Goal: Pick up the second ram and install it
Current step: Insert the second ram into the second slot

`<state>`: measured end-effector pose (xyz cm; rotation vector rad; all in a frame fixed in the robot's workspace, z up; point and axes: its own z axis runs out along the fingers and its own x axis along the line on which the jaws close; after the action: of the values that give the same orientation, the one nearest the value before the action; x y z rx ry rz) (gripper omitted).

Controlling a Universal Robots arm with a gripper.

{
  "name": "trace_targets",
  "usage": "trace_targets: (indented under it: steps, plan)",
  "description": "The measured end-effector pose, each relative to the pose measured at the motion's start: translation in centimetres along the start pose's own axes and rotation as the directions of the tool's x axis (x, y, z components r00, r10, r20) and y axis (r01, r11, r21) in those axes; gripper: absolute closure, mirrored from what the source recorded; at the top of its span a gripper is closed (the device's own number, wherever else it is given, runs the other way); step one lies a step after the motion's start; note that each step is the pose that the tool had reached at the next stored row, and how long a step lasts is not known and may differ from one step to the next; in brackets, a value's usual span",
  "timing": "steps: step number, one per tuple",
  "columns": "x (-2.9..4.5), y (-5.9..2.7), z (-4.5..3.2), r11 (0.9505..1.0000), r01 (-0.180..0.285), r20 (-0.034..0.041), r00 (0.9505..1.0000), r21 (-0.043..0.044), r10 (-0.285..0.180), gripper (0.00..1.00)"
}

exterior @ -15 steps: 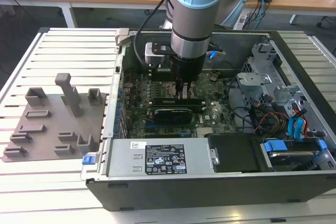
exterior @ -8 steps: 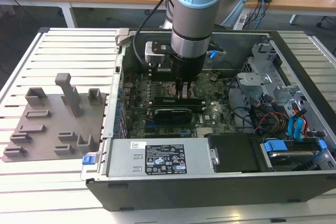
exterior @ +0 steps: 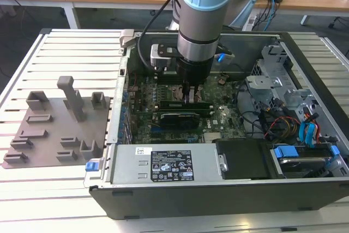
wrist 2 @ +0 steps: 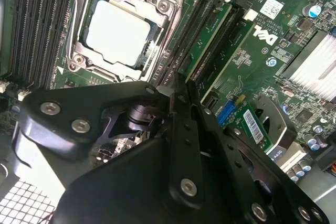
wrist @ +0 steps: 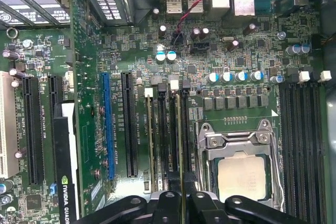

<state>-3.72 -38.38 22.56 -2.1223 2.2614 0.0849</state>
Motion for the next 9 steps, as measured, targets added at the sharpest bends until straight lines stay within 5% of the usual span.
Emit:
trace_targets:
  steps: [9]
  plan:
    - [0.07, -0.01, 0.19, 1.0, 0.007, -0.0003, 1.0, -0.0005, -0.007, 0.87]
